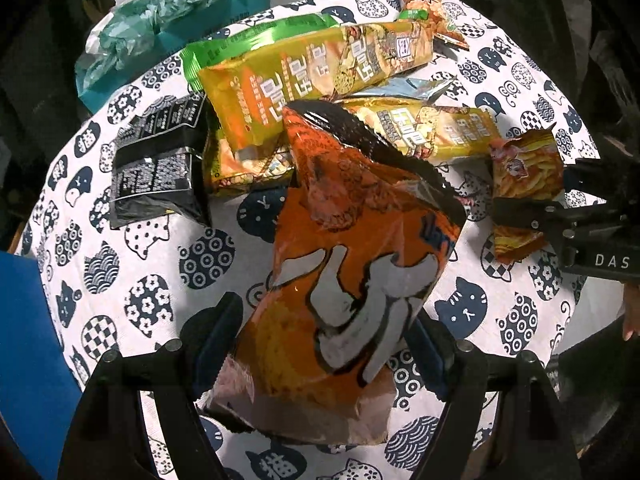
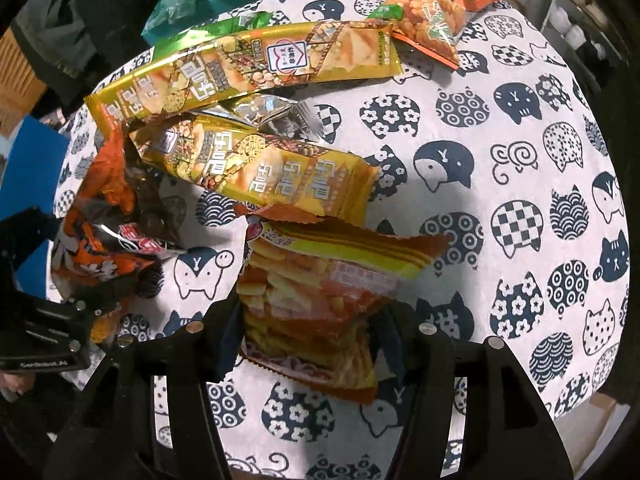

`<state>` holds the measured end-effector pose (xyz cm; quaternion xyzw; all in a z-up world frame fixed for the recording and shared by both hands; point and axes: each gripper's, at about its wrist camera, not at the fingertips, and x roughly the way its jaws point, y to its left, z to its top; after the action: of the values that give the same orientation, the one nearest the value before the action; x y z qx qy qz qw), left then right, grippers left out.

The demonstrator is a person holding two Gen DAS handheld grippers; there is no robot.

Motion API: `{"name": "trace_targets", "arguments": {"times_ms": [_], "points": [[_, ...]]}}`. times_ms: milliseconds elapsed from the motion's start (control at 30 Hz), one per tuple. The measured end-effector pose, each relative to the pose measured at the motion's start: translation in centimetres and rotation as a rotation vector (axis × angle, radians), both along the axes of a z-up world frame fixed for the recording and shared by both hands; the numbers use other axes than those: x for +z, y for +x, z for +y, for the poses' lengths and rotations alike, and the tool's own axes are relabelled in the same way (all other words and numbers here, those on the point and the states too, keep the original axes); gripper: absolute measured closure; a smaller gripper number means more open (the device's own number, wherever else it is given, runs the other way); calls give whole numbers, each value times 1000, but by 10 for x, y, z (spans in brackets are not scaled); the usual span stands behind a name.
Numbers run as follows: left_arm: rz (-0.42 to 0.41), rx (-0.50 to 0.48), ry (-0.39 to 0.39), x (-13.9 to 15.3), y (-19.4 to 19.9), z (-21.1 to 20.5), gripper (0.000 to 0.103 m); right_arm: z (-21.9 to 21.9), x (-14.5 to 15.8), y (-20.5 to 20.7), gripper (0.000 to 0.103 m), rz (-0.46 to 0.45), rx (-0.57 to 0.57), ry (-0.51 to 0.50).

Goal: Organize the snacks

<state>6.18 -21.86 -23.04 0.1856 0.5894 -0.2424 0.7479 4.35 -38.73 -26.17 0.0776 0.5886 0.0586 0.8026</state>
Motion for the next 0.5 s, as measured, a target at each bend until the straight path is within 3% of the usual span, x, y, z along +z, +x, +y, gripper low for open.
{"name": "trace_targets", "arguments": {"times_ms": [133,500], "points": [[-5,-10,-19,2,-3,1,38,7,8,-2,54,-24,25,-29],[-55,6,-10,22,-21,18,39,6,36,-12,54,-76,47,-37]]}}
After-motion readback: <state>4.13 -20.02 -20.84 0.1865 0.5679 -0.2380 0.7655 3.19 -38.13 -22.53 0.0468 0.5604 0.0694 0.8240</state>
